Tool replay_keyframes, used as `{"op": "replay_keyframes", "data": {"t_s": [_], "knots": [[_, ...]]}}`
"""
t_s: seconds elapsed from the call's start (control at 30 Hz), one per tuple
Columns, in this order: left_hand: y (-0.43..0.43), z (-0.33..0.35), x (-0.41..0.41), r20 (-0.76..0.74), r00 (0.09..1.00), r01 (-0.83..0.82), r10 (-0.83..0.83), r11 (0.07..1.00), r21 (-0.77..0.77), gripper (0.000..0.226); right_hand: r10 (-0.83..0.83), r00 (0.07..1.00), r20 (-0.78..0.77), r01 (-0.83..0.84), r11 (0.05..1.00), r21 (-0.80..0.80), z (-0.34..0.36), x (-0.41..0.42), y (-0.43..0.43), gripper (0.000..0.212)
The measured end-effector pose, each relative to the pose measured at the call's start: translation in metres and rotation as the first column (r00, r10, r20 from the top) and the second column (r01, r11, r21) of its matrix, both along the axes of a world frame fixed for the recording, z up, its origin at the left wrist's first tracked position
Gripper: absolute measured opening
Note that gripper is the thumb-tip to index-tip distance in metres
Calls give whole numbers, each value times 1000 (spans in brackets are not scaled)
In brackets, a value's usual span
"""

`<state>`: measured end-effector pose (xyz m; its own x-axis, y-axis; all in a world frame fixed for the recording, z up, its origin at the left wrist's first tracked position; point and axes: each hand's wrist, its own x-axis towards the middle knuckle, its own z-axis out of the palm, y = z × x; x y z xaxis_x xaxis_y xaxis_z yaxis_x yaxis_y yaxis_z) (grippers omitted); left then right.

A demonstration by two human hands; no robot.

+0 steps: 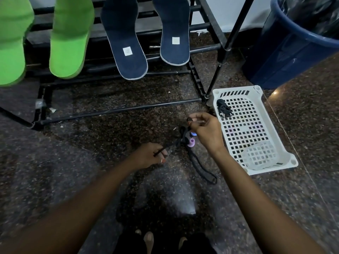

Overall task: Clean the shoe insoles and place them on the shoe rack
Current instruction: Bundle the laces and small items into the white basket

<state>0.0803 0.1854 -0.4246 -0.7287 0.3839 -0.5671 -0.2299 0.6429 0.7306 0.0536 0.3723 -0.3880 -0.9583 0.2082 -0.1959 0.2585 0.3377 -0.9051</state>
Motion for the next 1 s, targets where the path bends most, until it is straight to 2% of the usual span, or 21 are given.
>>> {"op": "replay_keyframes", "data": {"t_s": [0.07,0.13,0.27,0.37,0.5,0.63,0.77,1.0], "knots": [[2,1,-1,-5,999,-46,46,998,38,15,-4,1000,2,4,1000,19,-1,2,2,15],[5,7,-5,7,994,-108,108,991,79,20,37,999,2,-37,996,82,-1,5,3,18],[11,24,-15,10,984,-177,177,971,162,16,206,978,18,-206,966,158,-1,12,-3,21],[18,36,-19,14,983,-180,180,965,193,17,351,936,-40,-327,905,272,2,17,-9,25],[20,44,-21,34,980,-200,198,947,250,26,491,862,-128,-434,844,315,8,19,-17,24],[19,54,-20,178,949,-309,262,887,342,21,471,851,-231,-383,858,341,9,16,-11,15],[20,65,-19,290,927,-345,239,846,406,13,390,863,-323,-251,884,395,12,12,-5,11],[21,79,-22,381,910,-343,165,816,465,13,216,920,-327,-76,917,393,17,1,9,9]]}}
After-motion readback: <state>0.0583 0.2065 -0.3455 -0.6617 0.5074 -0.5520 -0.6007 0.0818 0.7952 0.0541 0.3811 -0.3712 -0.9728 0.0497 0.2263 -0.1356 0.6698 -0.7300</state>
